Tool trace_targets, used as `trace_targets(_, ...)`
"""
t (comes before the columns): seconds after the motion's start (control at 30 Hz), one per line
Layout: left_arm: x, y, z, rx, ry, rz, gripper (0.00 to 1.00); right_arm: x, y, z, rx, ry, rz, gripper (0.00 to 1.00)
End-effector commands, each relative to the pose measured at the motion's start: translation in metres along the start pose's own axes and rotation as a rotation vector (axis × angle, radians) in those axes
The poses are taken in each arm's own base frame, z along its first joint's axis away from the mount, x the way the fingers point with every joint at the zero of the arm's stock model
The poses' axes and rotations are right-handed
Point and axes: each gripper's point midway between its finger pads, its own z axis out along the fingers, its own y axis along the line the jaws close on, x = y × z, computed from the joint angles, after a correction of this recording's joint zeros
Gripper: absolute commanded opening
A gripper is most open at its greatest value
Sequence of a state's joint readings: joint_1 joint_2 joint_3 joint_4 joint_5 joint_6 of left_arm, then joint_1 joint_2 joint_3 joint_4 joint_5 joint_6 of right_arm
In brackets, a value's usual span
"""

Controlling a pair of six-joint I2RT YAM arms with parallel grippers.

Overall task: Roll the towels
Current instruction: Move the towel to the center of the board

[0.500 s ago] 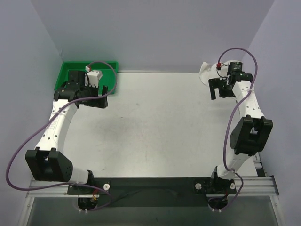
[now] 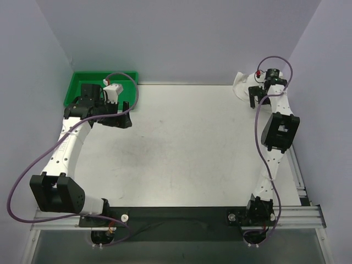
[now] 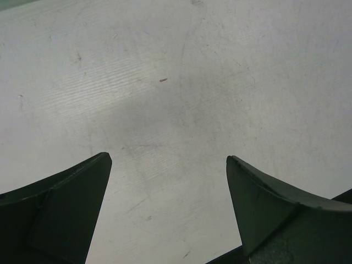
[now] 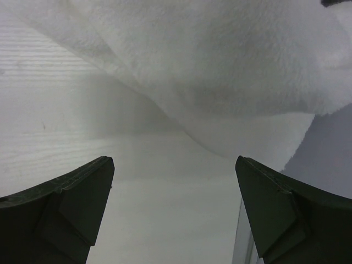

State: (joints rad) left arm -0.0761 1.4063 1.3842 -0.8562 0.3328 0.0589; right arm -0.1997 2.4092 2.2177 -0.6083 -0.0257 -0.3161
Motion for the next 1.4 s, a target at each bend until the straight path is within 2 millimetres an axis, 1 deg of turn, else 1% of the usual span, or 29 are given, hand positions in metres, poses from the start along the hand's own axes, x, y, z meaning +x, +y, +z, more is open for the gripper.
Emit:
trace_targets(0.0,-0.013,-0.013,-0.01,0.055,-0.069,0.022,0.97,-0.015,-0.023,0.004,0.092,-0.019,-0.005,1.0)
trace_targets(0.07,-0.013,-0.02,-0.011,0.09,-0.067,0.018,0.97,-0.012,-0.028,0.019,0.112,-0.01,-0.007,1.0)
trace_targets(0.2,-0.013,-0.022,-0.01,0.107,-0.067,0.02,0.97,-0.016,-0.03,0.031,0.114,-0.033,-0.02,1.0)
trace_targets(0.27,-0.013,-0.024,-0.01,0.12,-0.063,0.019,0.97,-0.015,-0.026,0.041,0.085,-0.044,-0.037,0.94)
trace_targets(0.37,-0.013,-0.028,-0.012,0.137,-0.062,0.018,0.97,-0.016,-0.025,0.05,0.08,-0.052,-0.06,0.81)
trace_targets(0.47,-0.016,-0.028,-0.014,0.136,-0.069,0.02,0.97,-0.013,-0.026,0.059,0.08,-0.051,-0.069,0.65)
trace_targets(0.5,-0.015,-0.028,-0.013,0.135,-0.066,0.019,0.97,-0.012,-0.025,0.061,0.076,-0.048,-0.082,0.58)
trace_targets(0.53,-0.015,-0.028,-0.014,0.135,-0.066,0.019,0.97,-0.01,-0.024,0.063,0.07,-0.045,-0.089,0.37)
trace_targets(0.57,-0.015,-0.028,-0.014,0.133,-0.068,0.019,0.97,-0.011,-0.024,0.063,0.075,-0.046,-0.091,0.27)
trace_targets(0.6,-0.015,-0.028,-0.014,0.135,-0.066,0.019,0.97,-0.009,-0.023,0.064,0.075,-0.041,-0.095,0.02)
trace_targets(0.67,-0.015,-0.028,-0.014,0.133,-0.068,0.021,0.97,-0.011,-0.023,0.057,0.078,-0.044,-0.094,0.0)
trace_targets(0.7,-0.016,-0.028,-0.015,0.133,-0.068,0.021,0.97,-0.001,-0.018,0.059,0.062,-0.019,-0.101,0.0)
trace_targets(0.73,-0.016,-0.029,-0.015,0.138,-0.069,0.021,0.97,0.0,-0.014,0.054,0.049,-0.016,-0.109,0.0)
trace_targets(0.77,-0.017,-0.029,-0.016,0.139,-0.071,0.022,0.97,-0.01,-0.006,0.035,0.018,-0.051,-0.117,0.0)
trace_targets(0.8,-0.018,-0.03,-0.017,0.138,-0.077,0.026,0.97,0.01,0.009,0.035,-0.032,-0.006,-0.129,0.0)
trace_targets(0.83,-0.017,-0.029,-0.017,0.135,-0.076,0.02,0.97,0.012,0.024,0.026,-0.093,-0.017,-0.134,0.0)
trace_targets(0.87,-0.017,-0.03,-0.018,0.136,-0.077,0.022,0.97,0.007,0.032,-0.002,-0.124,-0.043,-0.143,0.0)
trace_targets(0.9,-0.017,-0.03,-0.019,0.137,-0.081,0.029,0.97,0.009,0.05,-0.014,-0.166,-0.046,-0.165,0.0)
trace_targets(0.93,-0.016,-0.032,-0.02,0.143,-0.084,0.034,0.97,0.033,0.069,-0.016,-0.219,0.005,-0.177,0.0)
trace_targets(0.97,-0.016,-0.032,-0.021,0.146,-0.086,0.035,0.97,0.029,0.083,-0.043,-0.272,-0.027,-0.179,0.0)
trace_targets(1.0,-0.015,-0.033,-0.023,0.148,-0.093,0.038,0.97,0.033,0.106,-0.054,-0.318,-0.021,-0.207,0.0)
trace_targets(1.07,-0.014,-0.037,-0.024,0.164,-0.096,0.04,0.97,0.055,0.137,-0.08,-0.419,0.021,-0.206,0.0)
trace_targets(1.13,-0.009,-0.042,-0.027,0.191,-0.097,0.041,0.97,0.07,0.169,-0.099,-0.499,0.051,-0.219,0.0)
trace_targets(1.17,-0.006,-0.043,-0.026,0.203,-0.091,0.043,0.97,0.088,0.189,-0.113,-0.544,0.092,-0.236,0.0)
trace_targets(1.23,0.0,-0.046,-0.028,0.217,-0.087,0.039,0.97,0.104,0.229,-0.134,-0.631,0.123,-0.267,0.0)
trace_targets(1.27,0.002,-0.046,-0.028,0.217,-0.087,0.033,0.97,0.12,0.24,-0.143,-0.653,0.153,-0.272,0.0)
trace_targets(1.3,0.004,-0.044,-0.028,0.217,-0.085,0.024,0.97,0.125,0.254,-0.153,-0.697,0.166,-0.249,0.0)
trace_targets(1.33,0.008,-0.045,-0.027,0.23,-0.076,0.015,0.97,0.134,0.277,-0.166,-0.752,0.175,-0.269,0.0)
trace_targets(1.37,0.009,-0.045,-0.027,0.237,-0.077,0.008,0.97,0.134,0.288,-0.179,-0.799,0.159,-0.255,0.0)
